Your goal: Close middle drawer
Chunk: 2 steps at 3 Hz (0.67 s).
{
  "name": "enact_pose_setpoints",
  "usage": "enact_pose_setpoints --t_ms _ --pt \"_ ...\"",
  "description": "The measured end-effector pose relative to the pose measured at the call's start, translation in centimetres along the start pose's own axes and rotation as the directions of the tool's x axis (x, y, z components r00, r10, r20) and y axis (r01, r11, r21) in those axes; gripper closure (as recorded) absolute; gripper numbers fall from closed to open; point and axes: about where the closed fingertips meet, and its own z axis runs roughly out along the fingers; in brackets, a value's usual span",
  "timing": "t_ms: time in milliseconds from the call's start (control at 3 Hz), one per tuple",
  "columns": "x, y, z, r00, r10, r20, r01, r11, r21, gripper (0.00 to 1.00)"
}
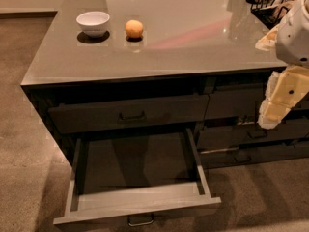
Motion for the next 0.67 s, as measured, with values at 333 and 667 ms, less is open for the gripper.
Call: enact_pose_setpoints --t_ms 333,667 --pt "0.0 0.0 0.0 1.0 0.0 0.0 0.0 1.0 0.0 0.0" --pt "0.5 0.0 4.2 1.0 0.004 -0.001 -0.004 0.9986 -0.052 0.0"
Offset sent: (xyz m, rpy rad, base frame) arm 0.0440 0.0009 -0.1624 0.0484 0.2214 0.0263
